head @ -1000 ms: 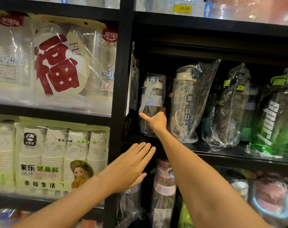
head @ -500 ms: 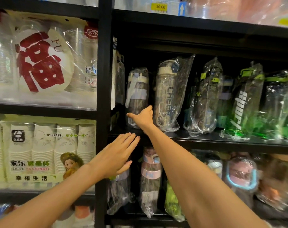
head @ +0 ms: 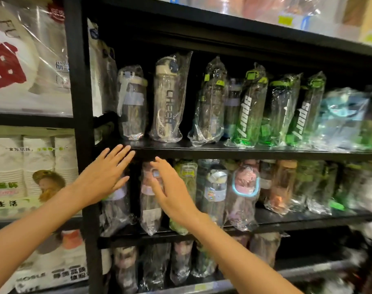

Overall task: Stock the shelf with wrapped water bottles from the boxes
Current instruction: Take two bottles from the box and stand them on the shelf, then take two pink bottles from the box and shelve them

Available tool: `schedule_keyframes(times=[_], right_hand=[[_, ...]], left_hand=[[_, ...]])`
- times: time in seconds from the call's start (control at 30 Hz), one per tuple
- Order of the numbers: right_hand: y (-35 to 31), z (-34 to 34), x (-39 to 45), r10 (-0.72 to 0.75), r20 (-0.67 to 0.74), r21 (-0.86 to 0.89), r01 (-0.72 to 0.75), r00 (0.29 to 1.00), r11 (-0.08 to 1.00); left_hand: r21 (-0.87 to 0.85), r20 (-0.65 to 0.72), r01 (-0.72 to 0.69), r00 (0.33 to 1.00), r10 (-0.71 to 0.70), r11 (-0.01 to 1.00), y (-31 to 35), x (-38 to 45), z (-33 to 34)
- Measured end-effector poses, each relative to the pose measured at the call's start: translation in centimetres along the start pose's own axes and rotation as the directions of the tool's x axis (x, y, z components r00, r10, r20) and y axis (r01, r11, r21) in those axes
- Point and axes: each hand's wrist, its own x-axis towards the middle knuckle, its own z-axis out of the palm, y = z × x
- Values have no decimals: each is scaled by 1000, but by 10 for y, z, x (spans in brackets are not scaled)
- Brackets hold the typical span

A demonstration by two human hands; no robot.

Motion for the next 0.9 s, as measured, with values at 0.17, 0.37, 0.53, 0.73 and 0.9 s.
schedule_keyframes(times=[0.17,0.37,0.53,0.73,0.9], right_hand=[[25,-57,-82,-34,124,-180,57,992,982],[78,-100,-181,-35,166,-308,86,986,947],[122,-120,-273,-37,209,-349,110,977,931],[170,-100,-385,83,392,-403,90,916,911],[210,-54,-464,173,464,-380,19,869,925]], left_hand=[[-138,-2,-44,999,44,989,55,-38,-36],[-260,17,-14,1000,19,966,148,-89,-56],[-296,97,-6,995,36,955,238,-131,-45],[-311,231,1,970,75,950,338,-200,-13],[-346,358,33,929,99,938,404,-272,42]])
